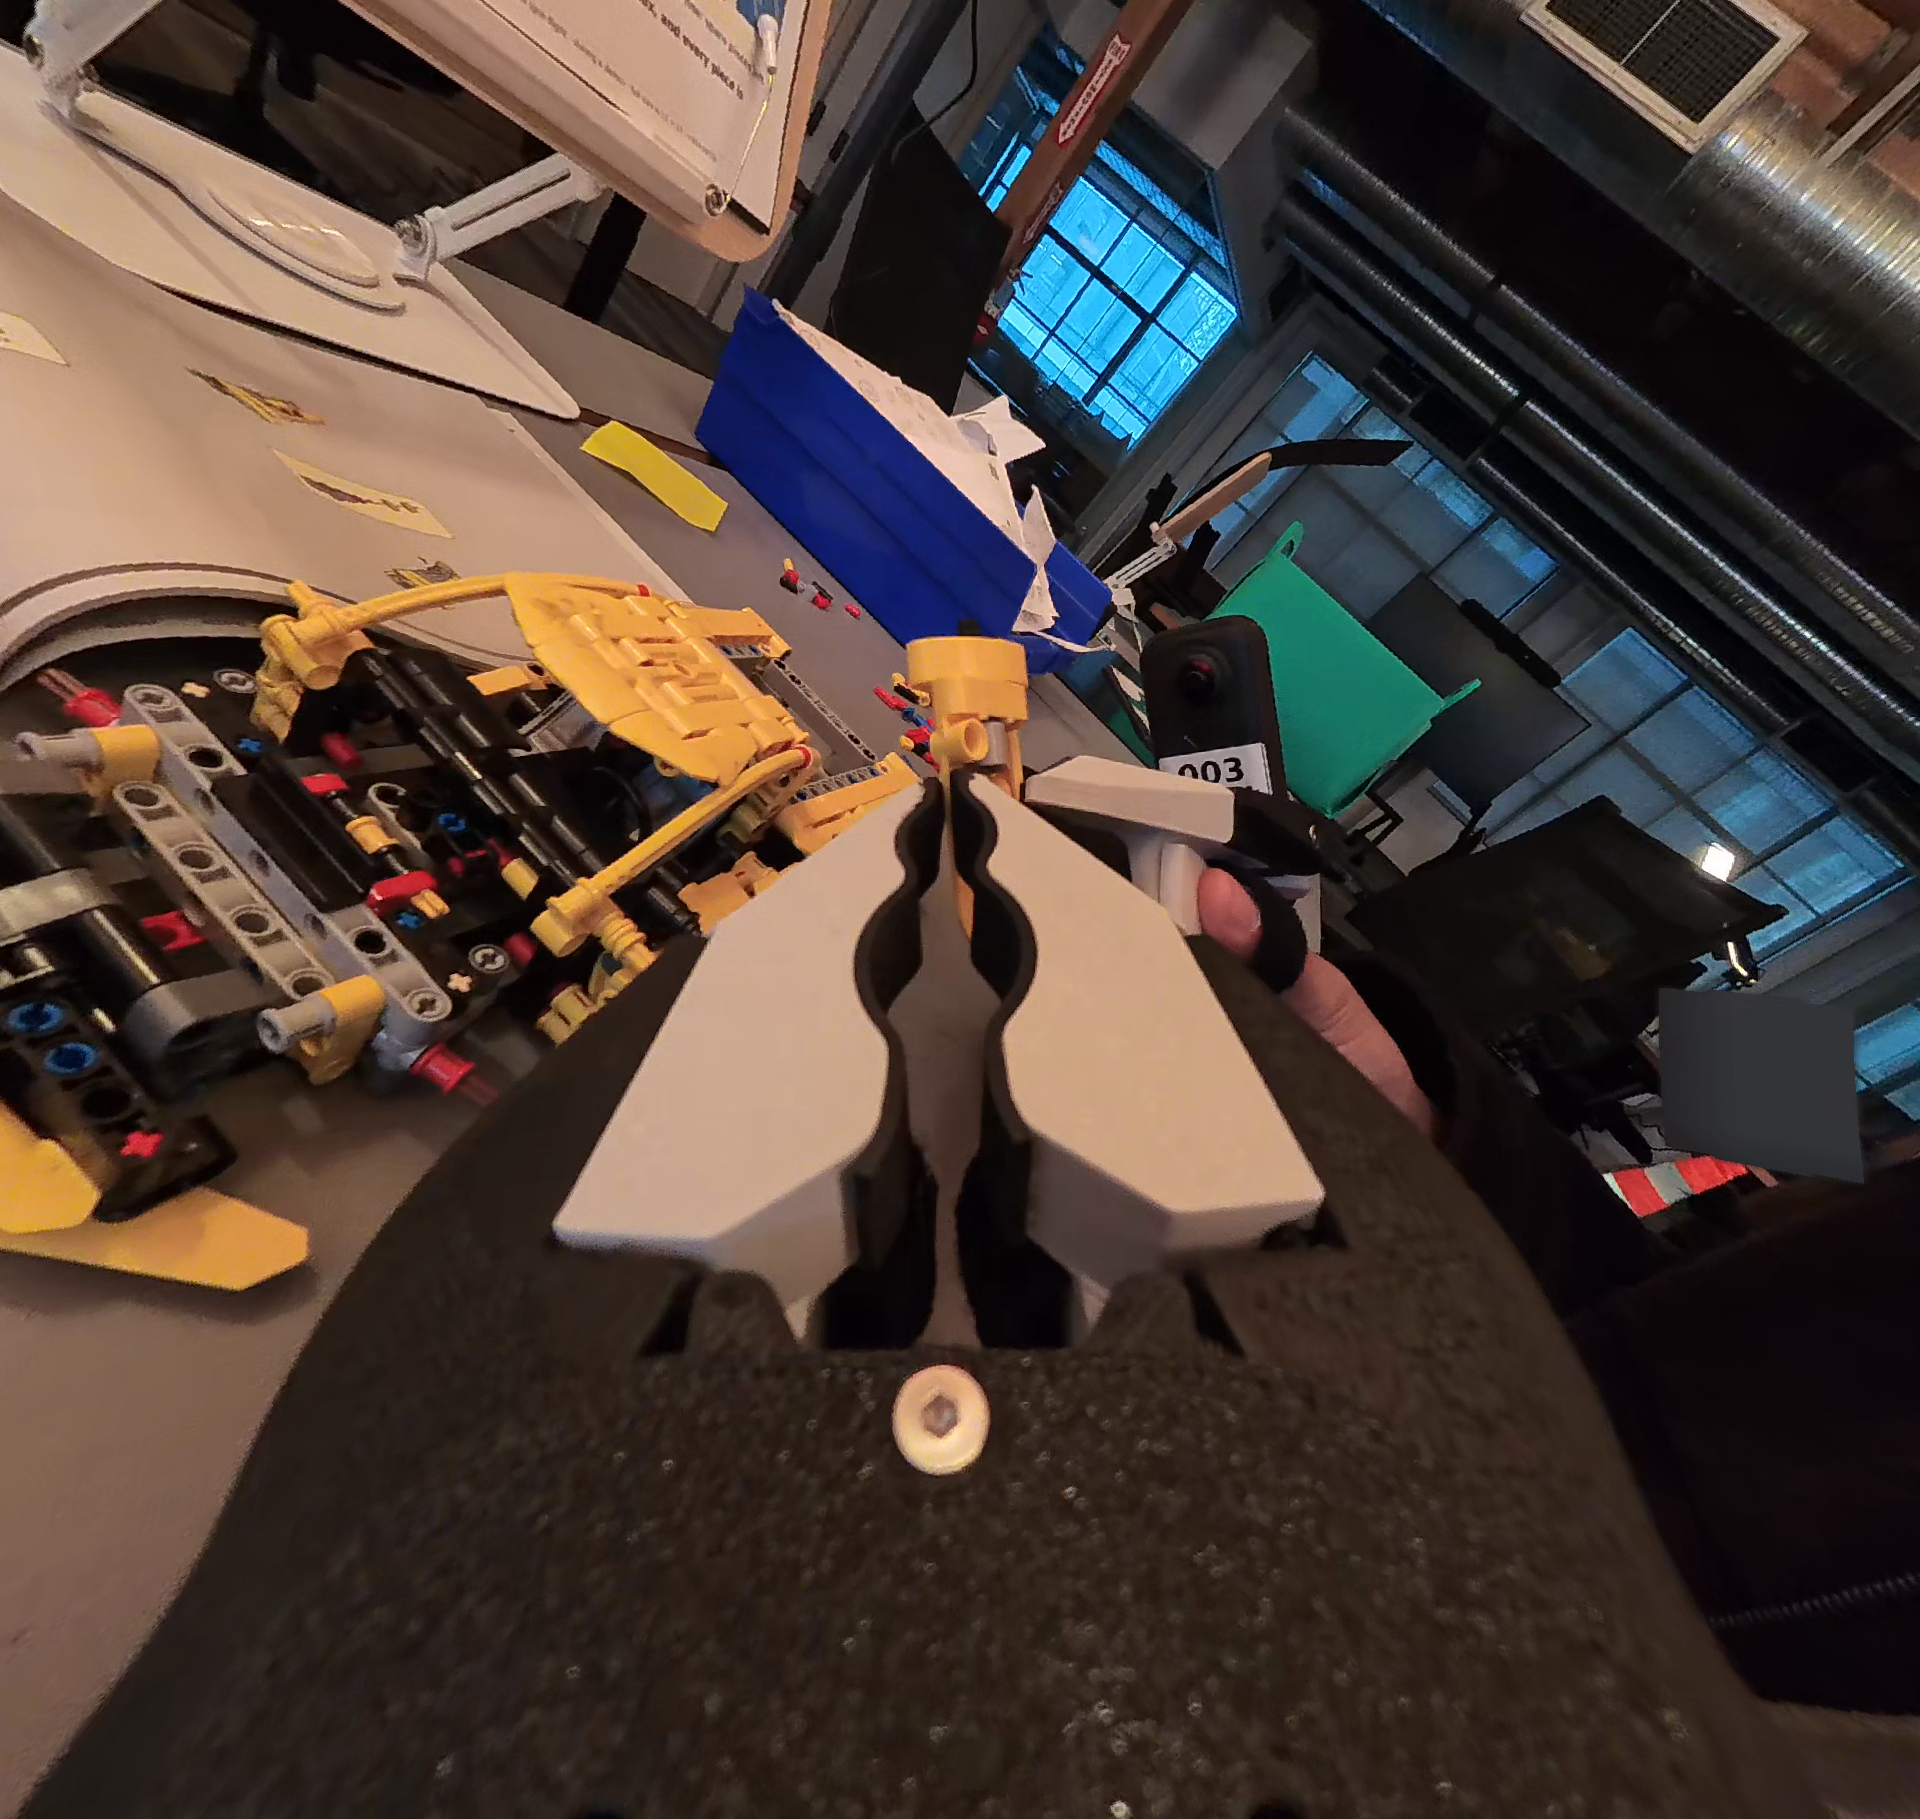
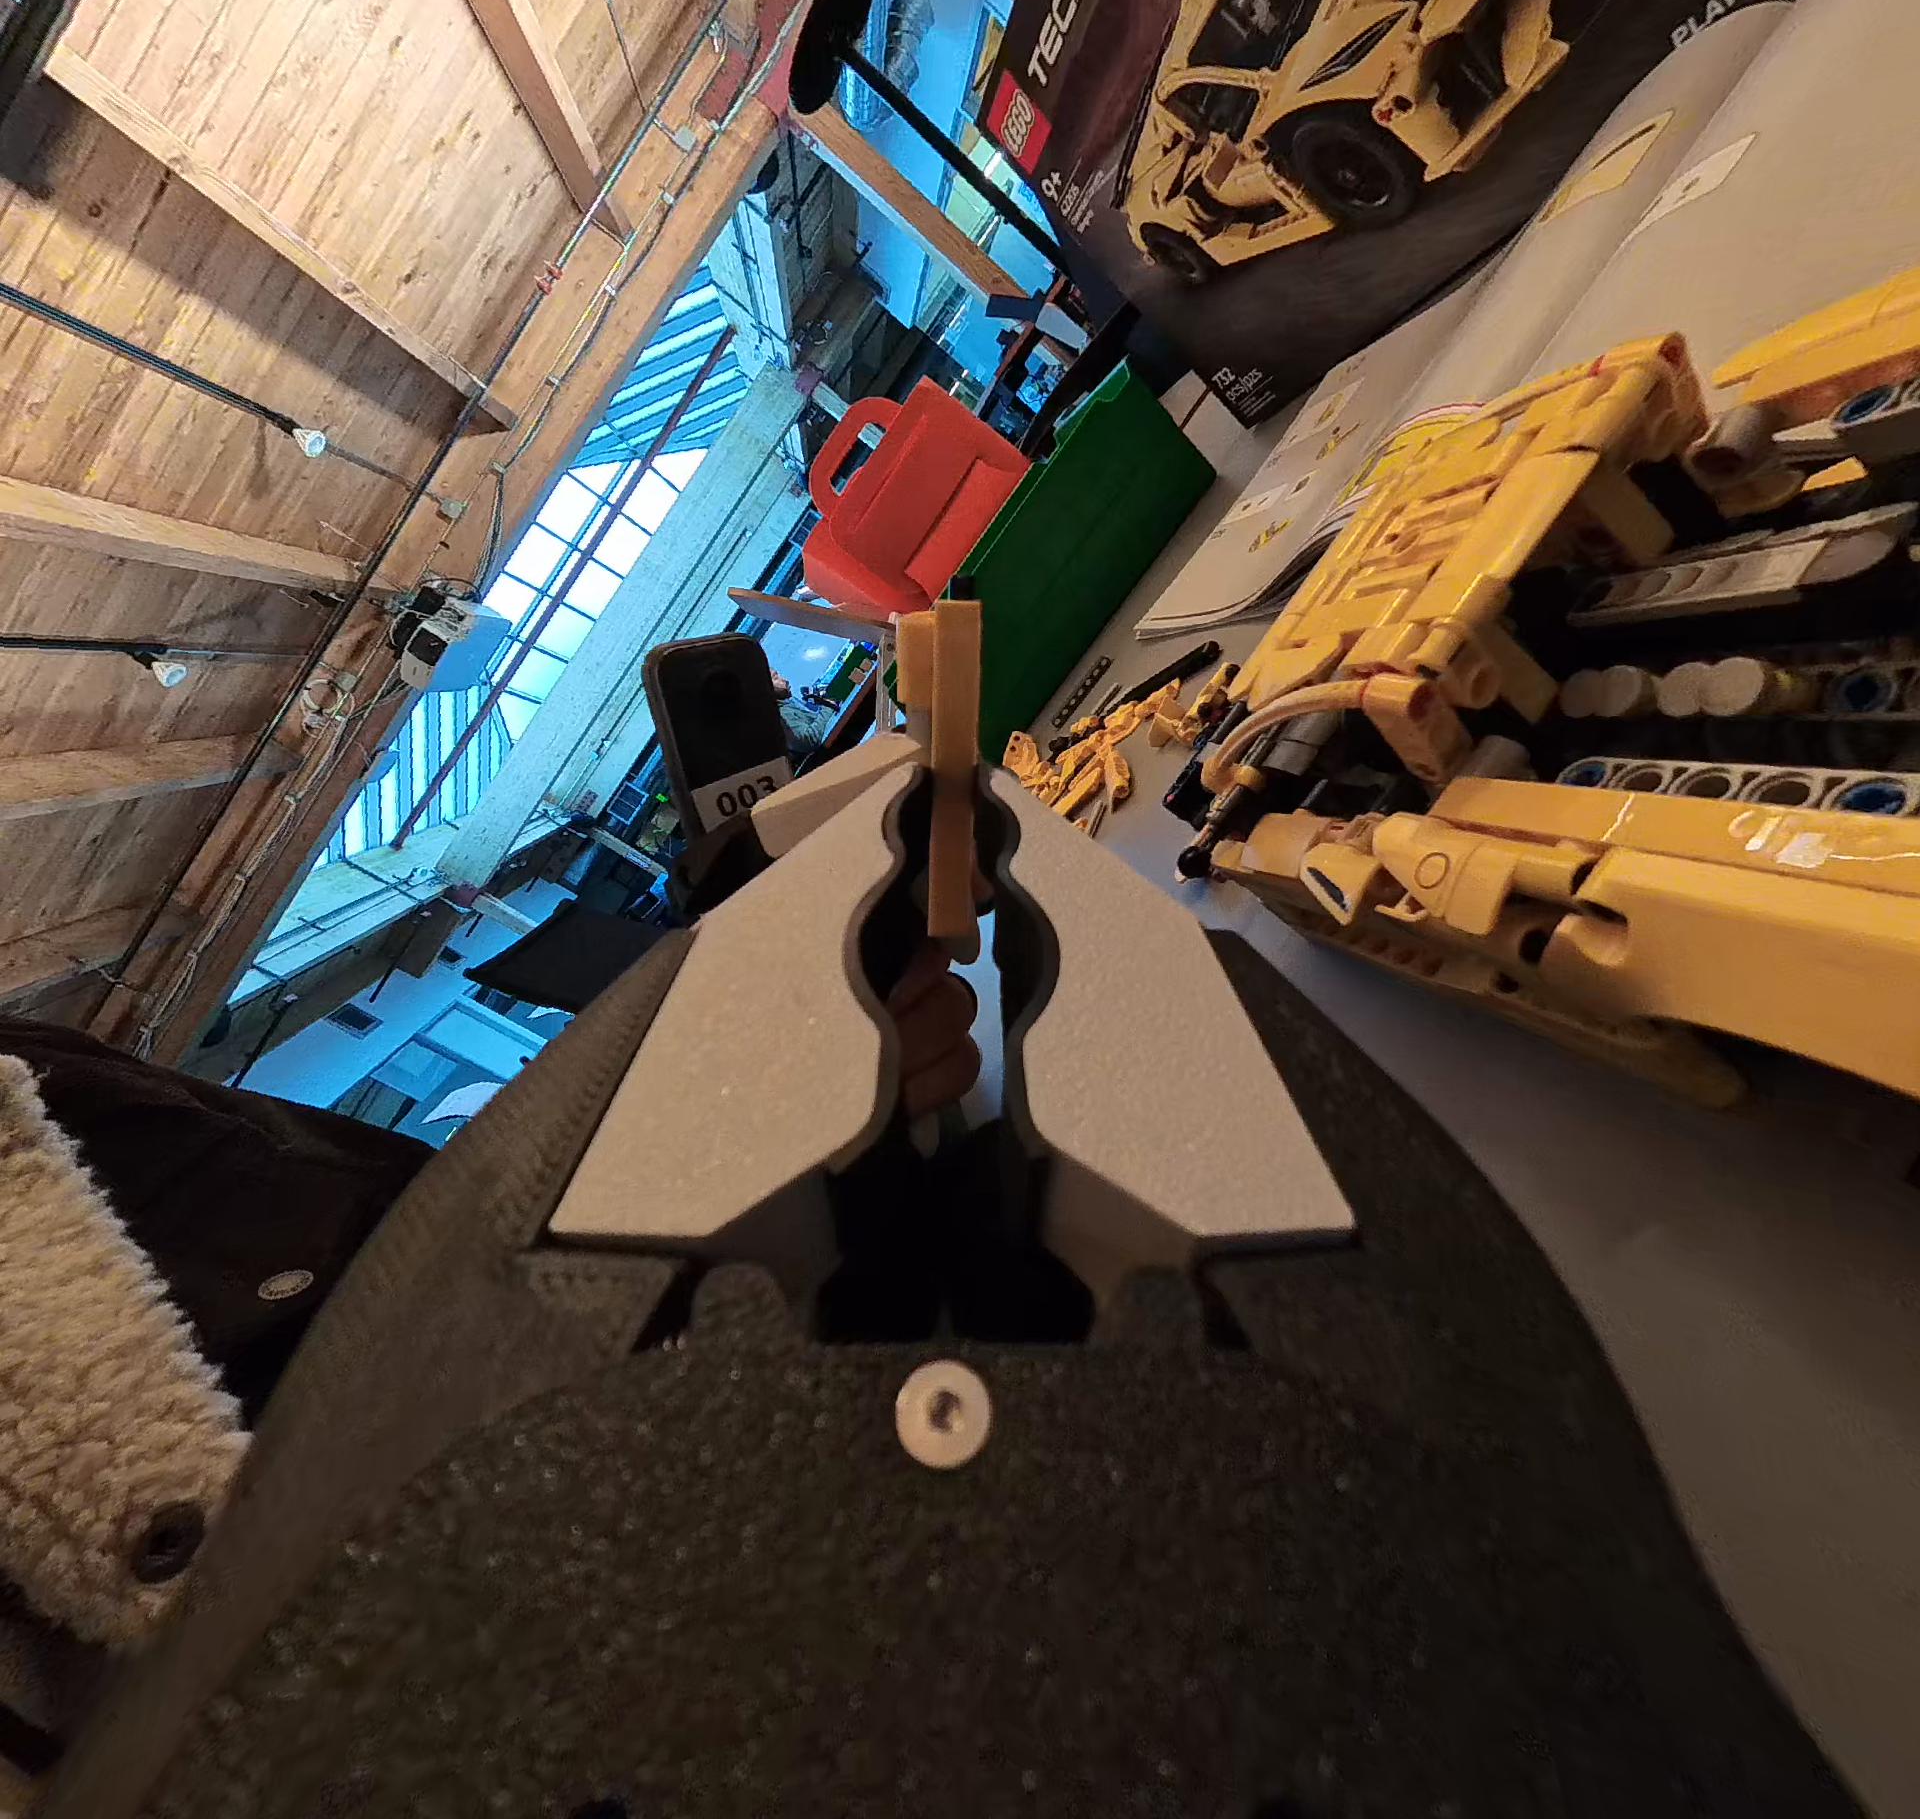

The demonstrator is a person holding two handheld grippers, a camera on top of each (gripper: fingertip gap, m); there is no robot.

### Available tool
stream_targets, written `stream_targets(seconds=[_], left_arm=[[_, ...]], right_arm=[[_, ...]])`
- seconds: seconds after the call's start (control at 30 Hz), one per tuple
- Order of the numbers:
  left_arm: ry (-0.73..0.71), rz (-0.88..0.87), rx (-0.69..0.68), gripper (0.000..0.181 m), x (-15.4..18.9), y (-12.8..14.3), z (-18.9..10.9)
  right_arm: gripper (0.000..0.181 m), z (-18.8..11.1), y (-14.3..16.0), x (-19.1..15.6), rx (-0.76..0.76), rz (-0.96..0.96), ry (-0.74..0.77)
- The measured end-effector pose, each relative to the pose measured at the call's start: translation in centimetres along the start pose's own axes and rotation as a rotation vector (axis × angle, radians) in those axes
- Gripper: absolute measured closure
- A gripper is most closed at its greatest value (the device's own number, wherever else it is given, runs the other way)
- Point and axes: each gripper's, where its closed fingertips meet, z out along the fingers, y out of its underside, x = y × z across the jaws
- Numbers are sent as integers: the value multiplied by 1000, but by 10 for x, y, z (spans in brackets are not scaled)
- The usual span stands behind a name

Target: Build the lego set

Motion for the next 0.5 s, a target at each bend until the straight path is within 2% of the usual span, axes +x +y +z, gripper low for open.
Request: stream_targets(seconds=[0.2, 0.5], left_arm=[[25, -85, 21, 180, -2, 0, 0], [1, -91, 78, 180, -1, -3, -1]], right_arm=[[175, 1, 1, 1, 5, -12, 6], [175, 3, 2, -2, 14, 6, -18]])
